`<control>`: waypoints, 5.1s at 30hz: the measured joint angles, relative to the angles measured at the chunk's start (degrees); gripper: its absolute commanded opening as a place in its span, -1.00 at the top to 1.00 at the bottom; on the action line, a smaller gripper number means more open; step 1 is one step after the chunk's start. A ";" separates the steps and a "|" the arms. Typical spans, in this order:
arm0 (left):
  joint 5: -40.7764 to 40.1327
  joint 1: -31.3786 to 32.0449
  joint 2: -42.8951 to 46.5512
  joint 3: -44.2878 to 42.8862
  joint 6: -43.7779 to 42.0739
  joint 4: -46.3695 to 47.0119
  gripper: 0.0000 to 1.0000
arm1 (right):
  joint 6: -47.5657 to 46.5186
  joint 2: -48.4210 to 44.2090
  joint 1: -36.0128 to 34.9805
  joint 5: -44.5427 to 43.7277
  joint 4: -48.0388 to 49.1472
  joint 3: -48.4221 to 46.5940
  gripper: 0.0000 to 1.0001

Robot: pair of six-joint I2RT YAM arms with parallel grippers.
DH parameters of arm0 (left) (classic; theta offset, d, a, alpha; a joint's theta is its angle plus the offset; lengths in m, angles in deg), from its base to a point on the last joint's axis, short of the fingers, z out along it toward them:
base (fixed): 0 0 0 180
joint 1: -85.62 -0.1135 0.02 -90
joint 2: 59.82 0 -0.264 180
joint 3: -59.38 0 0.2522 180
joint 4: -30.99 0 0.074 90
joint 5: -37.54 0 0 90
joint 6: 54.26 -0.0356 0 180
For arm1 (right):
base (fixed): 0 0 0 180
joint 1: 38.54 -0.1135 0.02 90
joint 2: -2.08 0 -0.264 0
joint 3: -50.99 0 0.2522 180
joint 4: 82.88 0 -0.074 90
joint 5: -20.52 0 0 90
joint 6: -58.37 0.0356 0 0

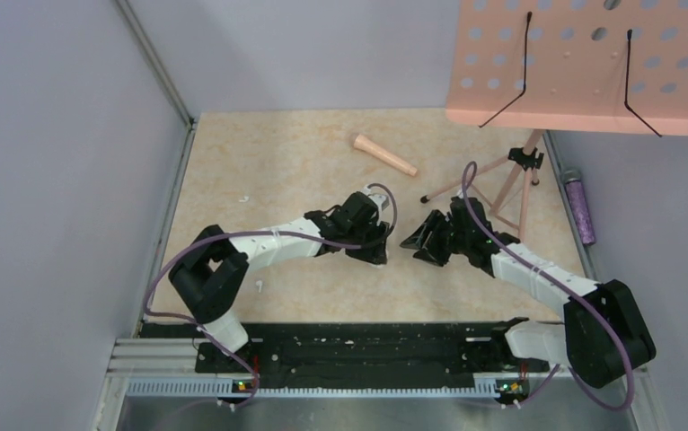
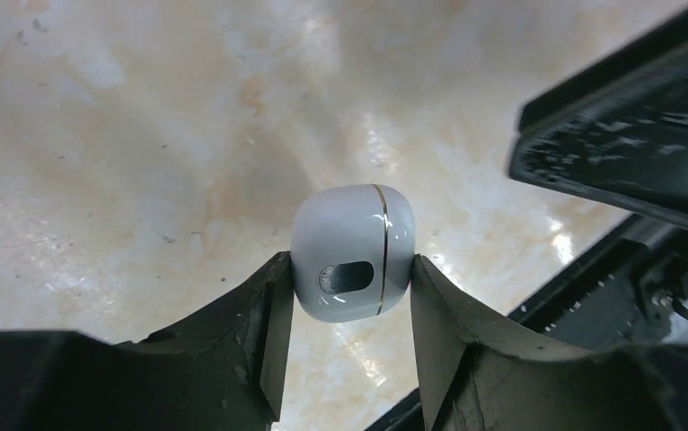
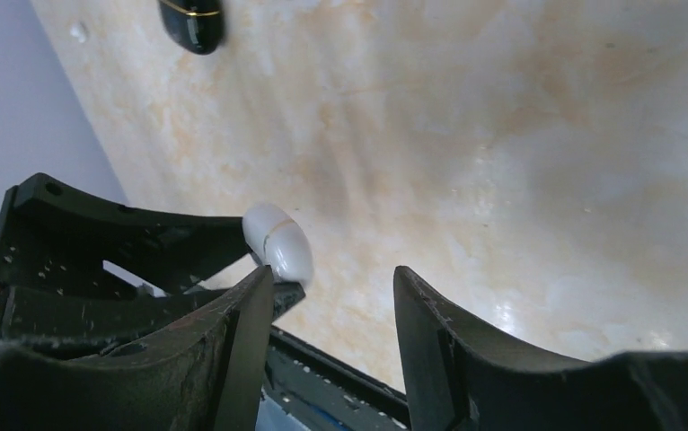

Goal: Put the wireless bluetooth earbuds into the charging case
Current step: Pick up the charging case from the center of the board, then pass from the left arm to the right, then pass from the right arm to the left, then open the charging case to the charging case, then pass from the left arm to the right

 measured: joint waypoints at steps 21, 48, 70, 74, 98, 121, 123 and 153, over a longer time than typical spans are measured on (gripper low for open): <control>11.58 -0.20 5.57 1.95 -4.72 7.54 0.39 | 4.94 2.32 0.31 15.02 17.40 2.27 0.04; 9.38 -1.18 8.83 1.88 -7.08 4.83 -0.98 | 7.26 6.21 0.85 24.48 24.81 3.65 1.00; 29.27 -20.61 30.82 24.79 24.52 27.36 -0.49 | 5.73 6.23 2.47 34.73 39.58 0.98 1.00; 34.88 -20.39 26.73 24.79 28.94 36.00 -0.38 | 7.50 7.15 2.47 37.31 44.17 0.37 1.00; 41.79 -17.14 19.63 21.27 33.33 45.05 1.00 | 11.23 9.42 1.44 42.07 50.69 -0.90 0.62; 38.05 -17.70 19.91 21.99 40.17 50.93 1.00 | 5.53 1.79 2.21 35.36 40.46 0.11 0.03; 38.01 -17.81 20.04 21.99 40.37 50.95 1.00 | 6.88 1.27 2.95 35.39 42.34 1.51 0.03; 41.07 -20.13 18.29 22.10 62.79 77.90 1.00 | 32.17 9.53 5.60 34.69 92.72 10.73 -0.20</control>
